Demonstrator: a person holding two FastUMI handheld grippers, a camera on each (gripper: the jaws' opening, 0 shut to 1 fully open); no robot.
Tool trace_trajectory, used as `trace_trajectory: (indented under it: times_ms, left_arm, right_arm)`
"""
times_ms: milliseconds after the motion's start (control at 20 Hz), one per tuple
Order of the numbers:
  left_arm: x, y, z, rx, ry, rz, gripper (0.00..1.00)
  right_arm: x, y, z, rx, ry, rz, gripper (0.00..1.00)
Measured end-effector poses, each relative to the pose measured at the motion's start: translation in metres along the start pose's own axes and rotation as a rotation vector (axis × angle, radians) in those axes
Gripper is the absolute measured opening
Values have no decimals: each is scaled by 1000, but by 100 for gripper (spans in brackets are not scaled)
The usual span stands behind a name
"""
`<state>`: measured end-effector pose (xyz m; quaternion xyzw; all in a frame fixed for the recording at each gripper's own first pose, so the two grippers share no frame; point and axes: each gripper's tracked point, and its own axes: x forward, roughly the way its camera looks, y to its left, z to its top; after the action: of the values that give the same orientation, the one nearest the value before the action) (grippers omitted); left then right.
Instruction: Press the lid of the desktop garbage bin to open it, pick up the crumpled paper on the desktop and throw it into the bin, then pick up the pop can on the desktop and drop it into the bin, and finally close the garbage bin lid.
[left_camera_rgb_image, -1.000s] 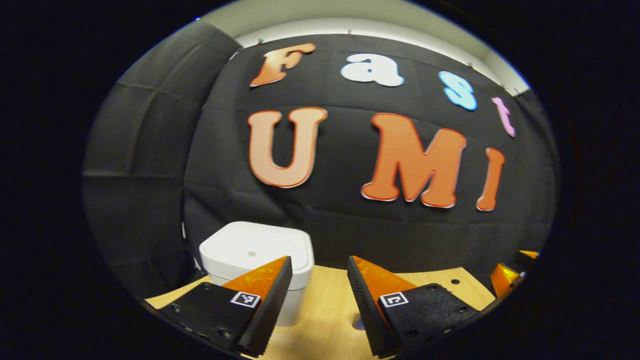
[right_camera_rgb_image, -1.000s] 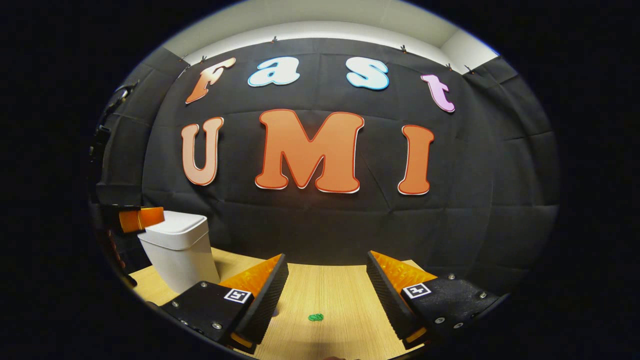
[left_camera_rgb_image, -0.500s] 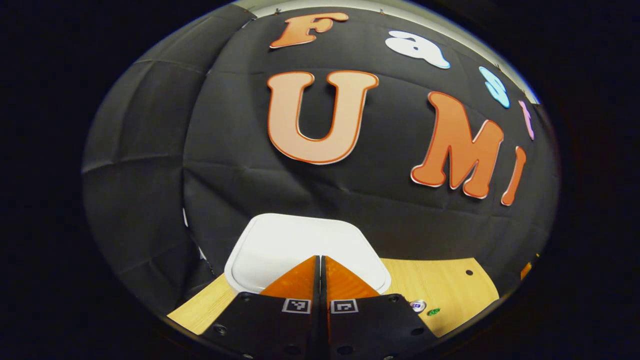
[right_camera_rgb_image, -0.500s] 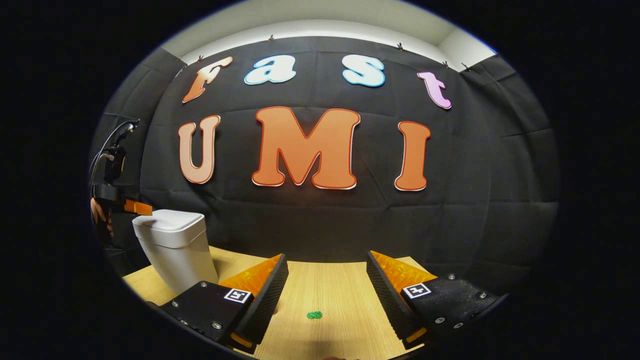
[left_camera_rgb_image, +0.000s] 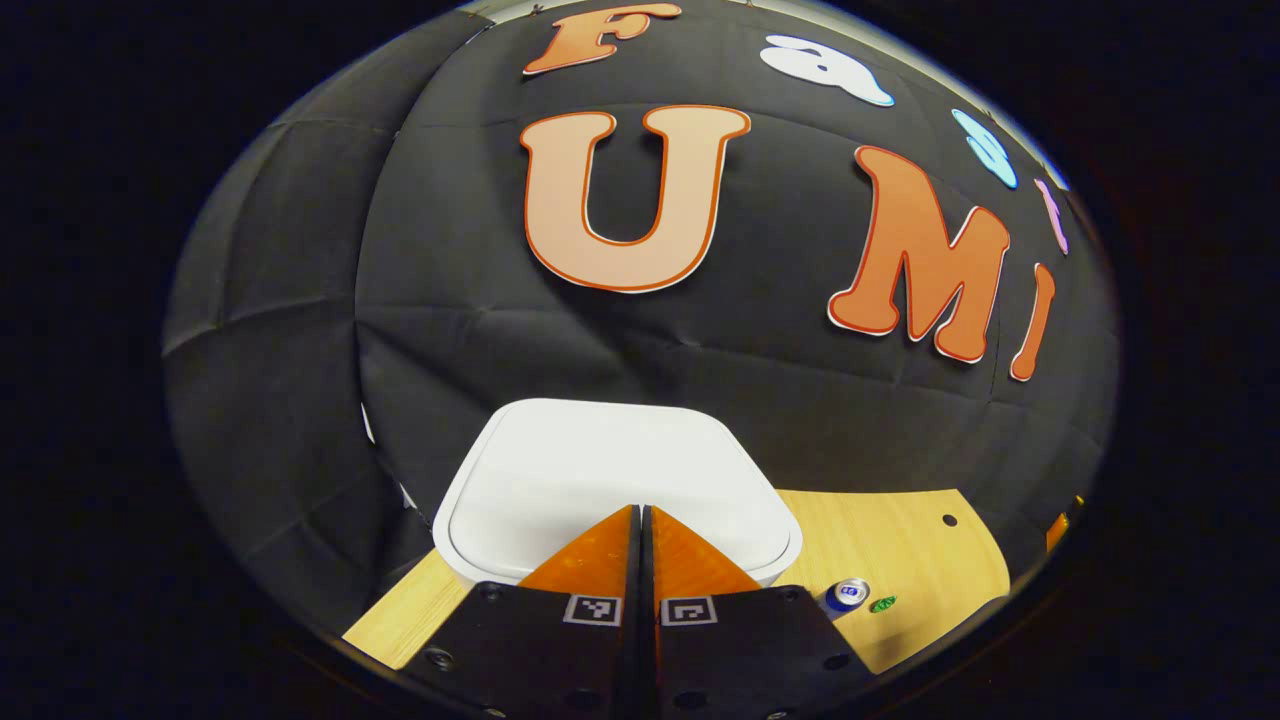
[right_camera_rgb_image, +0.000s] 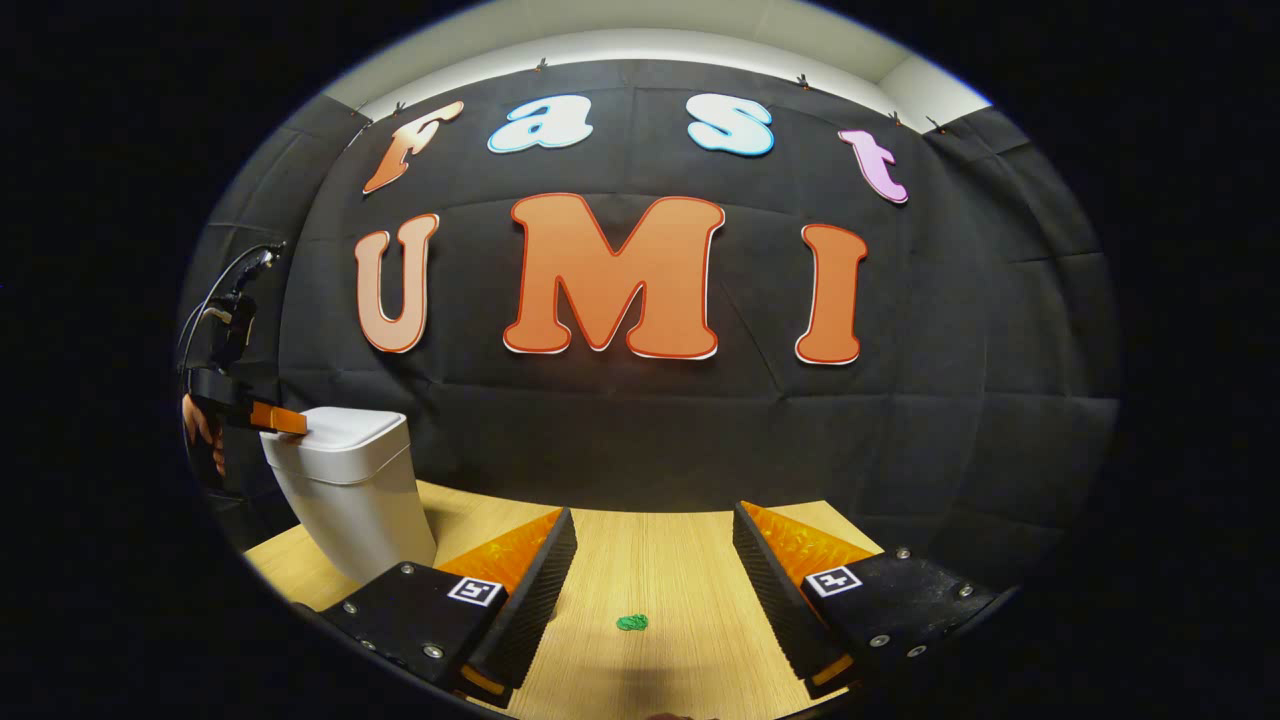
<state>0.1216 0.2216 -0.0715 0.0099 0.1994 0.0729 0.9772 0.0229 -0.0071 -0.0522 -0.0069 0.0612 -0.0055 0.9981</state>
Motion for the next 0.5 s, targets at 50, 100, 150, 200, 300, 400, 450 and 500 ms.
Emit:
trace_trajectory:
  times_ms: [50, 100, 150, 200, 300, 400, 450, 500]
  left_arm:
    - [-5, 2, 6, 26, -31, 38, 0]
    - [-13, 7, 15, 63, -64, 87, 1]
    - [-22, 7, 34, 106, -153, 103, 17]
    - [-30, 5, 53, 124, -240, 102, 34]
    - [-58, -13, 73, 139, -313, 81, 44]
    - [-84, -27, 74, 128, -349, 58, 75]
    - [-90, -34, 71, 117, -359, 50, 91]
    - [-100, -36, 71, 107, -365, 53, 93]
  right_arm:
    - [1, 2, -2, 7, 4, 10, 94]
    - [3, 3, -2, 12, 4, 19, 94]
    - [5, 1, -6, 13, 12, 20, 94]
    - [7, 1, -10, 11, 22, 21, 94]
    - [12, 3, -22, 17, 50, 32, 94]
    - [18, 2, -37, 22, 83, 42, 94]
    - [23, 5, -49, 15, 104, 49, 94]
    - [27, 7, -62, 4, 128, 63, 94]
